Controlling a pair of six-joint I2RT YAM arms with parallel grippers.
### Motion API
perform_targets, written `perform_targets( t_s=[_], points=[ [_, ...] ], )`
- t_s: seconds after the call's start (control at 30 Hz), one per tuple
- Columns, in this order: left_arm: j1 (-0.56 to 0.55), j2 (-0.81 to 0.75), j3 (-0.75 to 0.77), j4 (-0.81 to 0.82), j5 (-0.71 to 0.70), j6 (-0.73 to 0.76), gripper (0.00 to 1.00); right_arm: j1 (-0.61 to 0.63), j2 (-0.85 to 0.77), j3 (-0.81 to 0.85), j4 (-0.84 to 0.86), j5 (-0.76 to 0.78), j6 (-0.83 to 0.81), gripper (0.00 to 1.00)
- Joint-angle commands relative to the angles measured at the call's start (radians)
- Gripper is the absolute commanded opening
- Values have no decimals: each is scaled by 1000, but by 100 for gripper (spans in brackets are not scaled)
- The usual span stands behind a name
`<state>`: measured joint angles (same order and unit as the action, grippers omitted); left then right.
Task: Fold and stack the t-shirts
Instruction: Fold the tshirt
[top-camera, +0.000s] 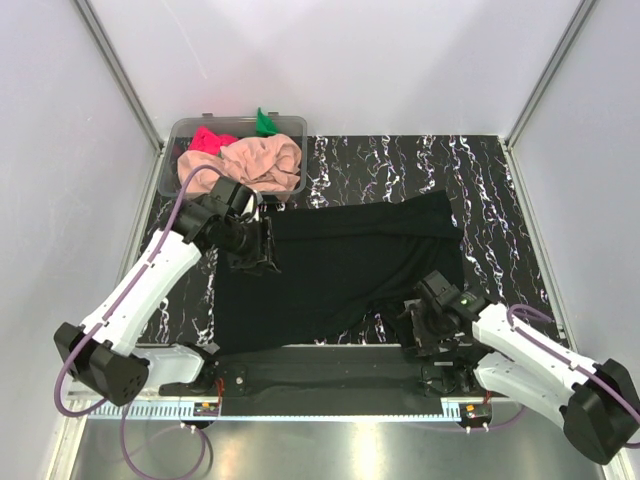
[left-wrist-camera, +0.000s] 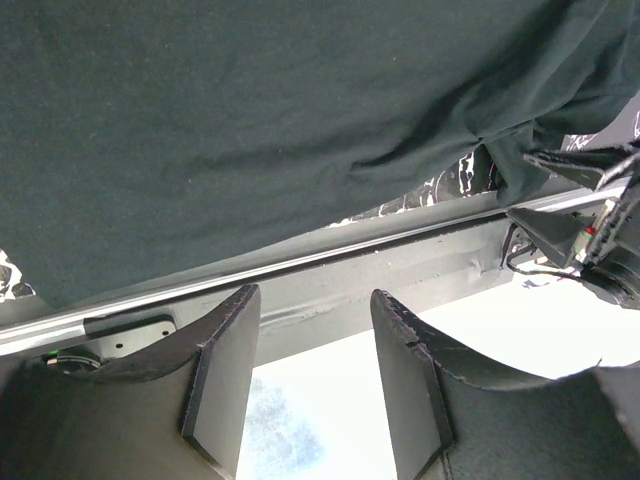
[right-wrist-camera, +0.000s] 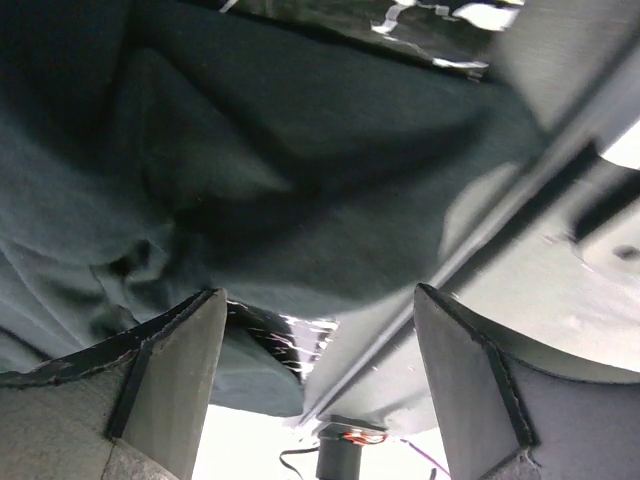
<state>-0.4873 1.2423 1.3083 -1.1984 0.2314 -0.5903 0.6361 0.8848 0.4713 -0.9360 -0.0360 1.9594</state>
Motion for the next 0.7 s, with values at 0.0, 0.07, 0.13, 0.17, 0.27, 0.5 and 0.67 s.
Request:
perform_targets(
  t_s=[0.0, 0.07, 0.13, 0.17, 0.27, 0.5, 0.67],
  points=[
    [-7, 2, 42, -6, 16, 23, 52, 5, 0, -45, 126, 39, 317, 82],
    [-10, 2, 35, -12, 10, 24, 52, 7, -13, -28, 120, 85, 314, 82],
    [-11, 0, 26, -12, 6, 24, 52, 5, -27, 0, 97, 119, 297, 82],
    [-11, 0, 23, -12, 6, 24, 52, 7, -29, 6, 88, 119, 299, 82],
    [-19, 8, 22, -10, 14, 24, 52, 5, -37, 27, 31, 105, 303, 83],
    [-54, 23, 22, -13, 13, 26, 52, 8, -33, 47, -57, 111, 320, 83],
    [-83, 43, 51, -21, 5, 30, 52, 8, -11, 24, -66, 82, 311, 83]
  ],
)
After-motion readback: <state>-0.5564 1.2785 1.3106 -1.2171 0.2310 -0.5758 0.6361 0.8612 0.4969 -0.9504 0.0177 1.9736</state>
